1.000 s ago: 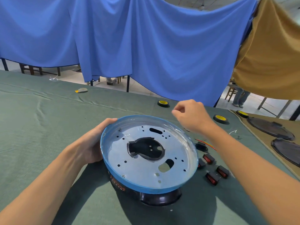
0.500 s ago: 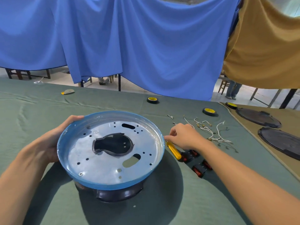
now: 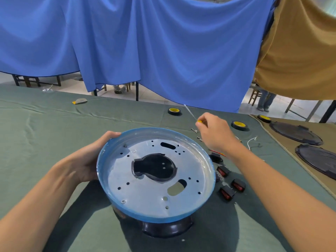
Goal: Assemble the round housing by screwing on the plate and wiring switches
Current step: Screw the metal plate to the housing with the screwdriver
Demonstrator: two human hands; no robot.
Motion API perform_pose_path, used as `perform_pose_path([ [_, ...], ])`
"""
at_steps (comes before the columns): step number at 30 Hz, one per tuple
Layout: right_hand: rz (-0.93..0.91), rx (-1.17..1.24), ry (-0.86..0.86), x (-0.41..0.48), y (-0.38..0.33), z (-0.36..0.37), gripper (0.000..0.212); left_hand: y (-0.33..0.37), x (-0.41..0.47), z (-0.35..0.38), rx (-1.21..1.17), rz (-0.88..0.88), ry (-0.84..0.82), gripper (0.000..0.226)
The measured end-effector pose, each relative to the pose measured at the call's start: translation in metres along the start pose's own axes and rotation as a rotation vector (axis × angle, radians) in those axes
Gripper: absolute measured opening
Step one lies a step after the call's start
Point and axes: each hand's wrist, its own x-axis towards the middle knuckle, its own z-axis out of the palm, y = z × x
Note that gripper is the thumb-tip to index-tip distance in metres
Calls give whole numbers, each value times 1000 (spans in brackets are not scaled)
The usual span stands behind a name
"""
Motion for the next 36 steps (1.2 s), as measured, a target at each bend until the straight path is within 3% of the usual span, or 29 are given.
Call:
perform_pose_path([
  [1, -51, 15, 29, -1, -6, -4, 16, 4, -3, 7, 41, -16, -65, 48],
  [7, -279, 66, 2, -11, -42, -10, 14, 22, -6, 22, 255, 70, -34, 55],
  [14, -163, 407, -56, -12, -70, -8, 24, 11, -2, 13, 376, 42, -78, 56],
  [17, -147, 453, -82, -8, -76, -3, 27, 9, -3, 8, 380, 38, -131, 41],
  [20, -162, 468, -73, -5, -81, 4, 28, 10, -4, 3, 360, 9, -156, 47],
  [26, -194, 519, -59, -3, -87, 12, 31, 12, -5, 6, 558, 12, 23, 67],
  [30, -270, 513, -34, -5, -92, 17, 28, 10, -6, 10, 571, 79, 45, 48],
  [36, -459, 334, -38, -12, -103, 31, 24, 11, -7, 19, 457, 436, 207, 12],
])
